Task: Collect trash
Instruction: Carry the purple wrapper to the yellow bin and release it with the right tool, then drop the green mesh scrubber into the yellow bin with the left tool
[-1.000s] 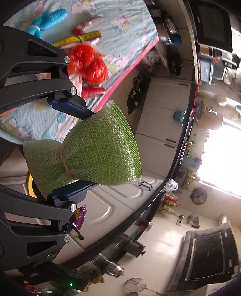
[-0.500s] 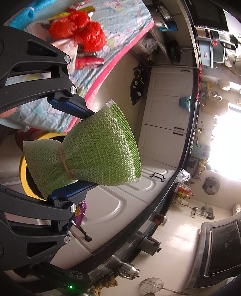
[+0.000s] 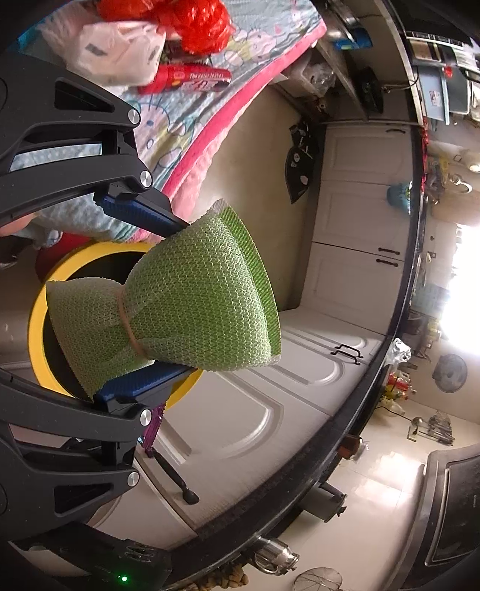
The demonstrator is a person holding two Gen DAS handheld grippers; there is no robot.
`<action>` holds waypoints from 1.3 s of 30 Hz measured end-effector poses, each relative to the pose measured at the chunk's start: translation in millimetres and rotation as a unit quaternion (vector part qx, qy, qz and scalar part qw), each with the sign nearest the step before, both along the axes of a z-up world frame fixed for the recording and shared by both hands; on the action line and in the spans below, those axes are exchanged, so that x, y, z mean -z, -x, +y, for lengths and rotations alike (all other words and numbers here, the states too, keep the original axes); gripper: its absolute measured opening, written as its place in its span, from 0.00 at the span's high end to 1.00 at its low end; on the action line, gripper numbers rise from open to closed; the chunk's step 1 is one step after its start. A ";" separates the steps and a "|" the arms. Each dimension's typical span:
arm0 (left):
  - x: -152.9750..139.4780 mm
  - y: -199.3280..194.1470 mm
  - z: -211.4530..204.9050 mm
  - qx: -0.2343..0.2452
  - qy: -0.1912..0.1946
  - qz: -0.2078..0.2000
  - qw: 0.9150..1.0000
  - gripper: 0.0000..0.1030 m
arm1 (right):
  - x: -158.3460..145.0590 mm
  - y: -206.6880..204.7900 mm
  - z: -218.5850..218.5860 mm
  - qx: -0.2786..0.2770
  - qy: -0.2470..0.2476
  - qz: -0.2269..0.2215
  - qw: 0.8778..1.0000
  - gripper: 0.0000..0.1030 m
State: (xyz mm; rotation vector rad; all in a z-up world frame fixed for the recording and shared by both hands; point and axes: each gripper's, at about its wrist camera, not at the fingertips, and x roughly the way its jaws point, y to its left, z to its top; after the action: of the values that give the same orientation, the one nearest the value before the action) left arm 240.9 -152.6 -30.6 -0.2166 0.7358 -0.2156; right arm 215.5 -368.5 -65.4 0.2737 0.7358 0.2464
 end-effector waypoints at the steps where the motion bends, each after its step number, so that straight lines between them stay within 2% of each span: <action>1: 1.4 -1.5 -0.9 0.001 0.001 0.001 1.000 0.43 | 1.7 -1.5 0.1 0.000 0.001 0.001 1.000 0.71; 2: 3.6 -3.5 -1.5 -0.001 0.001 0.003 1.000 0.41 | 2.5 -3.3 -0.2 0.001 0.001 0.002 1.000 0.71; 3: 5.1 -5.0 -1.4 -0.002 0.001 0.003 1.000 0.40 | 3.3 -4.4 -0.7 0.006 0.002 0.002 1.000 0.65; 4: 6.5 -6.5 -1.4 -0.005 0.002 0.005 1.000 0.39 | 4.2 -5.3 -1.9 0.011 0.003 0.002 1.000 0.54; 5: 8.5 -7.9 0.5 -0.008 0.004 0.007 1.000 0.36 | 4.4 -5.3 -2.5 0.016 0.003 0.000 1.000 0.51; 7: 11.2 -9.0 4.1 -0.011 0.006 0.011 1.000 0.32 | 5.3 -5.6 -2.6 0.021 0.002 -0.001 1.000 0.47; 8: 12.0 -8.2 6.9 -0.013 0.008 0.013 1.000 0.26 | 6.1 -5.4 -4.0 0.024 0.002 -0.001 1.000 0.46; 13: 9.0 -0.3 23.3 -0.026 0.019 0.010 0.999 0.11 | 2.9 -1.4 -2.7 0.025 0.007 -0.009 1.000 0.39; 25: -15.5 40.8 74.0 -0.063 0.025 -0.025 0.997 0.11 | -25.2 20.0 25.3 -0.014 0.002 -0.046 0.999 0.32; 39: -44.1 89.9 149.9 -0.140 0.017 -0.074 0.987 0.11 | -62.3 49.7 83.9 -0.099 0.007 -0.092 0.991 0.27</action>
State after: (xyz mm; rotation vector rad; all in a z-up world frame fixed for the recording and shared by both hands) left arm 151.1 -2.7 13.5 -0.3303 0.5465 0.0231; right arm 165.8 -284.6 -3.2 0.1610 0.5813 0.4480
